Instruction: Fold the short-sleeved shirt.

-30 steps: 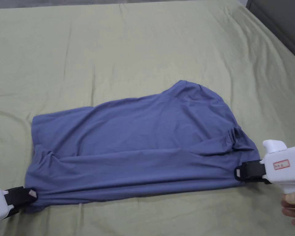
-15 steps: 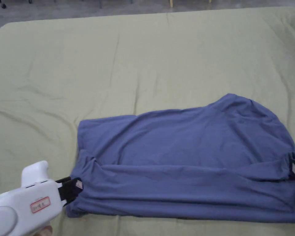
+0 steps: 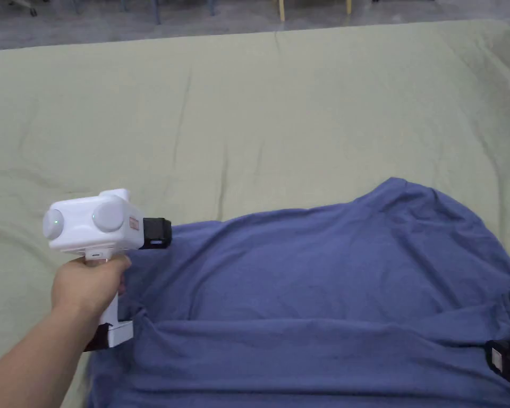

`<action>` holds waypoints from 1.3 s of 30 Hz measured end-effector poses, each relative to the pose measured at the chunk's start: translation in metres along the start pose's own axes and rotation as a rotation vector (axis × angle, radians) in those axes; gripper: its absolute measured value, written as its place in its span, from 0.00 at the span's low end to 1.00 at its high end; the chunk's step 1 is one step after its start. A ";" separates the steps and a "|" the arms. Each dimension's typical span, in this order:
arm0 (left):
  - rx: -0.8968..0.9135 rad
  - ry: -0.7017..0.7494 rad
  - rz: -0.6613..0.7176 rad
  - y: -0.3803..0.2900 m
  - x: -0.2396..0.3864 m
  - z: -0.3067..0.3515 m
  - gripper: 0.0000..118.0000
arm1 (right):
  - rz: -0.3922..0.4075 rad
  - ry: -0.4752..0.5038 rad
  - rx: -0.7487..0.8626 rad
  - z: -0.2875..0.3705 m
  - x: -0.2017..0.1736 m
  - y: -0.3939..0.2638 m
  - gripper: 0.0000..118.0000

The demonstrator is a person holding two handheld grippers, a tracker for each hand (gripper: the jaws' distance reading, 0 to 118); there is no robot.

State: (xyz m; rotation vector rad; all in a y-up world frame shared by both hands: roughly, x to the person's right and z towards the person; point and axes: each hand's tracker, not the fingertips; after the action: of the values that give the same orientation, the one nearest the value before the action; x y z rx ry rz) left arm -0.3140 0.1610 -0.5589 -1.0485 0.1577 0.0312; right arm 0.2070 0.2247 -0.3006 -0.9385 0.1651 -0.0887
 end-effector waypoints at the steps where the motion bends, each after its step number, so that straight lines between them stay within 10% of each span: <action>1: -0.033 0.008 -0.018 -0.002 0.003 -0.008 0.99 | 0.006 -0.014 -0.011 0.000 0.004 0.005 0.02; 4: -0.010 -0.025 -0.019 -0.014 0.009 0.000 0.91 | 0.079 -0.049 -0.018 -0.010 0.018 0.033 0.02; 5: 0.014 -0.047 -0.001 -0.015 0.011 0.010 0.79 | 0.096 -0.062 -0.022 -0.016 0.024 0.046 0.02; 7: 0.031 -0.038 0.007 -0.003 -0.001 0.016 0.11 | 0.133 -0.064 -0.021 -0.035 0.034 0.082 0.02; 10: 0.092 -0.183 0.023 0.007 -0.015 0.026 0.00 | 0.132 -0.073 -0.003 -0.072 0.054 0.142 0.03; 11: 0.081 -0.171 0.012 0.008 -0.016 0.032 0.00 | 0.130 -0.034 0.003 -0.089 0.061 0.162 0.14; 13: 0.117 -0.216 0.004 0.012 -0.024 0.042 0.00 | 0.081 -0.061 -0.084 -0.124 0.067 0.195 1.00; 20: 0.130 -0.215 -0.032 -0.002 -0.014 0.075 0.00 | -0.051 -0.201 -0.261 -0.194 0.085 0.216 0.97; 23: 0.143 -0.190 -0.065 -0.001 -0.017 0.079 0.00 | -0.068 -0.111 -0.236 -0.206 0.091 0.203 0.53; 25: 0.142 -0.193 -0.070 -0.005 -0.017 0.080 0.00 | -0.062 -0.100 -0.143 -0.189 0.089 0.201 0.05; 29: 0.131 -0.198 -0.076 -0.010 -0.018 0.088 0.00 | 0.115 -0.033 -0.061 -0.142 0.078 0.195 0.05; 39: 0.117 -0.285 -0.107 -0.093 -0.053 0.154 0.00 | 0.170 -0.016 -0.034 0.006 0.065 0.090 0.05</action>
State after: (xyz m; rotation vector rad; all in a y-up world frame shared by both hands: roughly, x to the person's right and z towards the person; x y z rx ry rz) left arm -0.3388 0.2506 -0.3956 -0.9232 -0.1536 0.0734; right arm 0.2722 0.2731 -0.3766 -0.9549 0.2309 0.0785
